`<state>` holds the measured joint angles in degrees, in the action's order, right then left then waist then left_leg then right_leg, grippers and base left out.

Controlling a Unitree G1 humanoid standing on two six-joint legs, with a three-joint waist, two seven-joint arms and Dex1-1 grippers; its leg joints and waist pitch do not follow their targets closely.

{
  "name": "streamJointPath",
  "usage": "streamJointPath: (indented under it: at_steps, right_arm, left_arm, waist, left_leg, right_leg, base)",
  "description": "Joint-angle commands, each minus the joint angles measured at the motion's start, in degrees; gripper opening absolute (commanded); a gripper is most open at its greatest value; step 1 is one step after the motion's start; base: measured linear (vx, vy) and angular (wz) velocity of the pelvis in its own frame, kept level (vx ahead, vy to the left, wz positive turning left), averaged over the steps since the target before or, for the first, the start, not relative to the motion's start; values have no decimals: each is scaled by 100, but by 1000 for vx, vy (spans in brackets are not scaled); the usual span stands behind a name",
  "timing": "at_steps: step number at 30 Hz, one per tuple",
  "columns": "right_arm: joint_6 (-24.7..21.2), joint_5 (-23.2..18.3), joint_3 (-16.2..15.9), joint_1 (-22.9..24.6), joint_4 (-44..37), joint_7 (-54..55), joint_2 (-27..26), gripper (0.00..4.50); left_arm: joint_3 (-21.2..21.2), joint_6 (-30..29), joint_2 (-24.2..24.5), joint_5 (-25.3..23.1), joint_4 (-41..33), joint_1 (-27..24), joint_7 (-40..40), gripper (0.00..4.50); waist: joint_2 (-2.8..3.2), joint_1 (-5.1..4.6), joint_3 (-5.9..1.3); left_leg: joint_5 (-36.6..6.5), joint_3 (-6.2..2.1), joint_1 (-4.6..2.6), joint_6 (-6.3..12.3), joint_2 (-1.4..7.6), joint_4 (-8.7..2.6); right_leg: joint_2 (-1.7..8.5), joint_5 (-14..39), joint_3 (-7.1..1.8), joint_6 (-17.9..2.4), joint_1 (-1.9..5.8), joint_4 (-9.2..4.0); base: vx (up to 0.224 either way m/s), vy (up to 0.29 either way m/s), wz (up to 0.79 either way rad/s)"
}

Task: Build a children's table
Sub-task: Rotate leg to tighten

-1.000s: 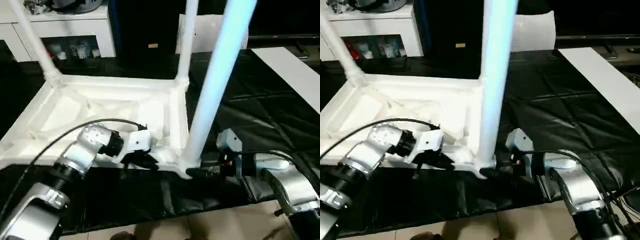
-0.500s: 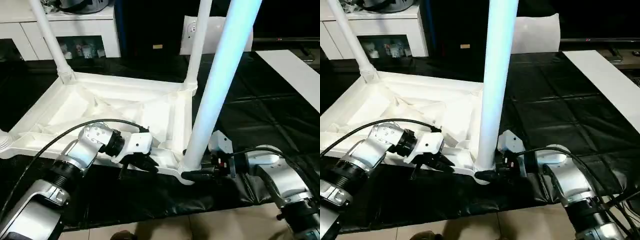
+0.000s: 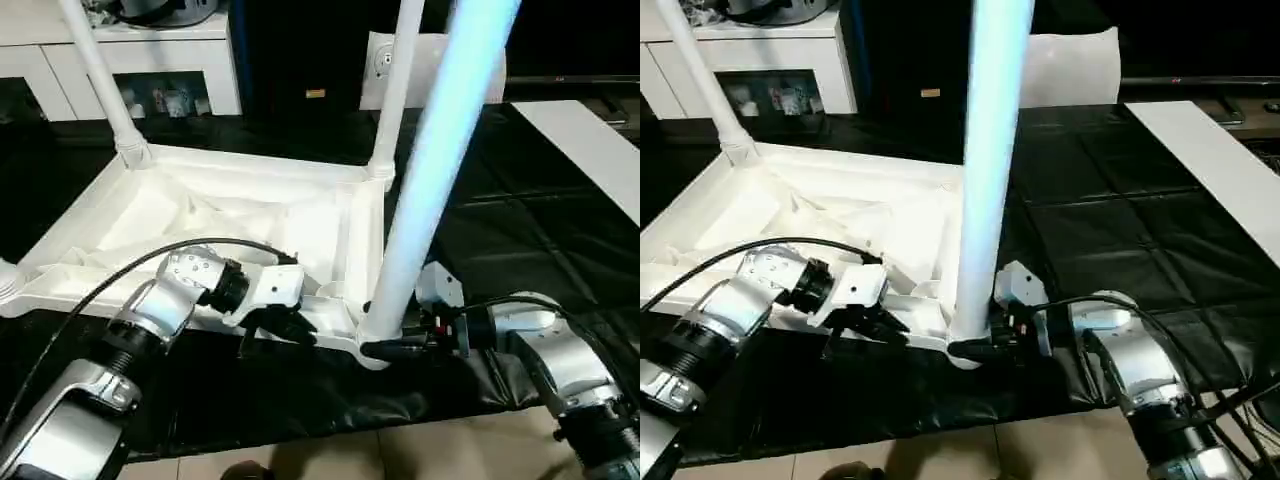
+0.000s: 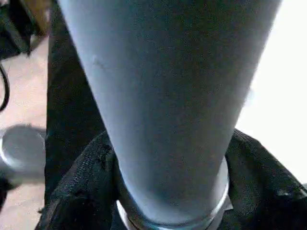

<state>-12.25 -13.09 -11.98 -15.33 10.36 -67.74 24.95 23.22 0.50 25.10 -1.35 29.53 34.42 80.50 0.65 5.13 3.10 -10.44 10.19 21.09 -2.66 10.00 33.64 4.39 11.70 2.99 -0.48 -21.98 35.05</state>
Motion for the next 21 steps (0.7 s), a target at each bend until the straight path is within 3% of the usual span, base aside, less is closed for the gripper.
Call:
streamJointPath:
  at_steps: [1,4,6,7,10,11,12,15,18,21]
  right_arm:
    - [-193,-202,-49,25,-197,378,-313,272]
    - [-290,-110,-50,78,-226,767,-536,272]
    - [-472,117,-17,73,-66,1623,-1052,272]
    - [-557,156,7,58,-12,1878,-1215,272]
    - [-803,210,112,-51,93,2557,-1694,272]
    - [-847,227,132,-79,111,2677,-1773,272]
    - [-1019,318,198,-215,219,3170,-2084,272]
    - [-1205,500,250,-430,397,3795,-2442,271]
    - [-1181,840,37,-623,516,3977,-2569,271]
    - [-1191,710,59,-574,458,3676,-2485,271]
  left_arm:
    - [14,-448,-242,-46,-145,-32,-491,0]
    - [-78,-677,-418,9,-234,-75,-776,0]
    - [-211,-1420,-820,-11,-490,-109,-1465,0]
    - [-250,-1652,-946,-18,-567,-114,-1672,0]
    - [-413,-2155,-1330,-33,-693,-100,-2275,0]
    - [-444,-2227,-1394,-45,-704,-91,-2387,0]
    - [-575,-2488,-1646,-115,-708,-34,-2868,0]
    - [-752,-2783,-1925,-230,-684,59,-3481,0]
    - [-867,-2976,-2094,-387,-710,133,-3916,0]
    - [-822,-2889,-2029,-444,-727,140,-3876,0]
  waist:
    - [-14,-36,-337]
    - [-4,-64,-305]
    - [1,-86,-283]
    - [-8,-133,-285]
    - [-11,-234,-274]
    - [-14,-254,-275]
    - [24,-292,-263]
    - [14,-354,-267]
    - [5,-338,-274]
    - [1,-324,-294]
  left_leg:
    - [-1250,-88,-81,201,350,-418]
    - [-1657,-110,-116,20,325,-440]
    - [-1801,-131,-114,-80,331,-468]
    - [-1856,-144,-114,-162,321,-481]
    - [-2006,-164,-111,-165,295,-474]
    - [-2017,-168,-105,-165,292,-474]
    - [-2052,-164,-100,-160,285,-478]
    - [-2000,-170,-87,-148,255,-465]
    - [-1870,-161,-79,-54,263,-460]
    - [-1679,-141,-62,32,264,-455]
  right_leg:
    - [421,987,-260,-1474,216,-409]
    - [436,1834,-264,-1249,189,-506]
    - [439,2179,-263,-1123,165,-533]
    - [430,2290,-256,-1074,162,-532]
    - [426,2513,-259,-979,137,-574]
    - [425,2543,-260,-963,138,-578]
    - [407,2504,-269,-942,125,-596]
    - [395,2451,-257,-952,127,-591]
    - [393,2330,-274,-896,122,-608]
    - [384,1929,-283,-950,146,-582]
  base:
    - [0,0,0]
    - [0,0,0]
    - [0,0,0]
    - [0,0,0]
    - [0,0,0]
    - [0,0,0]
    - [0,0,0]
    - [0,0,0]
    - [0,0,0]
    - [0,0,0]
